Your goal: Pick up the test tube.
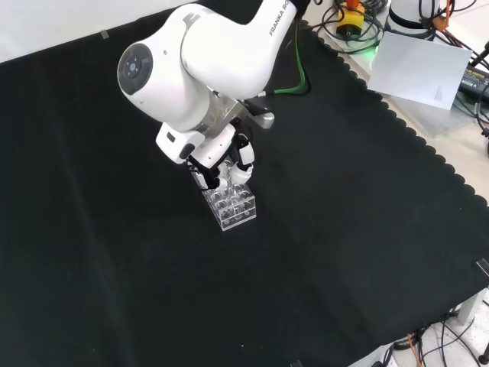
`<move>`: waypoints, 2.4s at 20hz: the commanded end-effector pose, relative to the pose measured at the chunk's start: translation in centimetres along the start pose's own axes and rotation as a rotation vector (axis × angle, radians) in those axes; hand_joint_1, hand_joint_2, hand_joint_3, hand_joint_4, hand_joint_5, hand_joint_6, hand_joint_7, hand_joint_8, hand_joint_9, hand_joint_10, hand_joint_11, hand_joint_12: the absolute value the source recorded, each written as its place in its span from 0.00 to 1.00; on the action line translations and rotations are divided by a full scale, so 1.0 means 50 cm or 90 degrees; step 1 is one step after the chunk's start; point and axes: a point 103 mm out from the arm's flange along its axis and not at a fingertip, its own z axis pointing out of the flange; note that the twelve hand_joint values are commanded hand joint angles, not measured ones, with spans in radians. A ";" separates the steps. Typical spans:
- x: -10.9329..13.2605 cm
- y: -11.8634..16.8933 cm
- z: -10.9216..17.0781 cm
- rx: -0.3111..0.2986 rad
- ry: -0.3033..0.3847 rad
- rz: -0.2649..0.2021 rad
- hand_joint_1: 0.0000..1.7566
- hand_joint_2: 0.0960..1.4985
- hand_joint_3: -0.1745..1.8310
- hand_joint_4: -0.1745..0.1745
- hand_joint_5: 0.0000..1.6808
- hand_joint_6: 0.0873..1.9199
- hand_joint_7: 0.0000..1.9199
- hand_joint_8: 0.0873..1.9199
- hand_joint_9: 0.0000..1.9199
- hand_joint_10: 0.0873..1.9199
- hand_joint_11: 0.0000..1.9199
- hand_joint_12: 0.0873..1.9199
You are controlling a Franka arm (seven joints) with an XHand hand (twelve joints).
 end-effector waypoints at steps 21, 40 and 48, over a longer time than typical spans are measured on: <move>-0.004 -0.018 -0.051 -0.034 0.013 -0.020 0.77 0.22 0.56 0.00 0.89 0.15 0.82 0.13 0.86 0.31 0.73 0.50; -0.028 -0.102 -0.167 -0.047 0.039 -0.048 0.77 0.21 0.57 0.00 0.90 0.14 0.82 0.12 0.86 0.31 0.73 0.49; -0.034 -0.146 -0.215 -0.064 0.033 -0.064 0.77 0.21 0.57 0.00 0.90 0.14 0.83 0.11 0.86 0.31 0.73 0.49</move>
